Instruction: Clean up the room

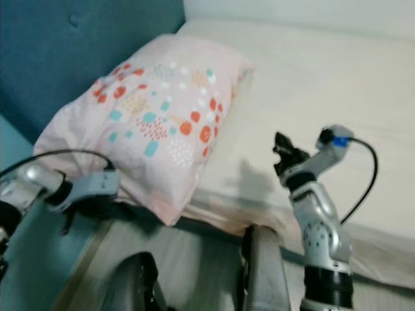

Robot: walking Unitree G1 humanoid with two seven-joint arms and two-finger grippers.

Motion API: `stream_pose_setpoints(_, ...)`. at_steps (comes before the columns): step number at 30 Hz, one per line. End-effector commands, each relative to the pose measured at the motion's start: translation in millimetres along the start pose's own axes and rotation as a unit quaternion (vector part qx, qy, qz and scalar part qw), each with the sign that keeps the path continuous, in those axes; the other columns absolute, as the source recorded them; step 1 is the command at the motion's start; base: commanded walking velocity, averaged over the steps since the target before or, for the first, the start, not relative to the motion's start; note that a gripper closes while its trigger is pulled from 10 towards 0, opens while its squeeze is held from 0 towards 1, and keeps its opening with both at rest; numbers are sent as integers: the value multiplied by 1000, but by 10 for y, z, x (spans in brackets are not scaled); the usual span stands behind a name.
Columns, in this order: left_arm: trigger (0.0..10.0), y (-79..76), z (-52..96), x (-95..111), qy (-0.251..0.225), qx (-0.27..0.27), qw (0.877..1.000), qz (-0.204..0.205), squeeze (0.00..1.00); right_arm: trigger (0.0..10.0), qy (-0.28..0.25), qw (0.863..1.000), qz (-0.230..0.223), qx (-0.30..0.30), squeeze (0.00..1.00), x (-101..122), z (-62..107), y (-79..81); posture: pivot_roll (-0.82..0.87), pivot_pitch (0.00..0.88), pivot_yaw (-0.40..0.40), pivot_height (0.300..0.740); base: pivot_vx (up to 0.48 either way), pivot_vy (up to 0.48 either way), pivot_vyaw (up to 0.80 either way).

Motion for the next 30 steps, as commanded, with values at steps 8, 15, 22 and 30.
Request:
stream_pose_setpoints(8,10000,316,488,631,-326,129,926,140,0,10000,2,1000,6,21,0,-24,-99,37,-82,120,34,484,0,0,0)
stream_pose_setpoints(15,10000,276,339,452,-397,222,843,287,0,10000,0,999,8,53,0,22,-249,129,-60,83,-2,508,-123,0,0)
stream_pose_setpoints(22,10000,206,-134,503,-405,253,796,372,0,10000,-4,997,11,82,0,36,-337,257,-61,65,-4,537,-206,0,0)
stream_pose_setpoints(30,10000,292,-280,356,-372,347,749,423,0,10000,-3,996,13,93,0,9,-330,271,-66,53,4,566,0,0,0)
Point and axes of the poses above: a point about 5 cm out from each wrist's last joint towards the gripper, its own z axis pointing back from the gripper into the wrist, its own x axis along the axis of the wrist's last joint, y = z × x, the point moved 6 cm from there along -z, pointing out of the wrist towards the gripper, and after that the axes turned 2 degrees about z, right-handed, at the moved point
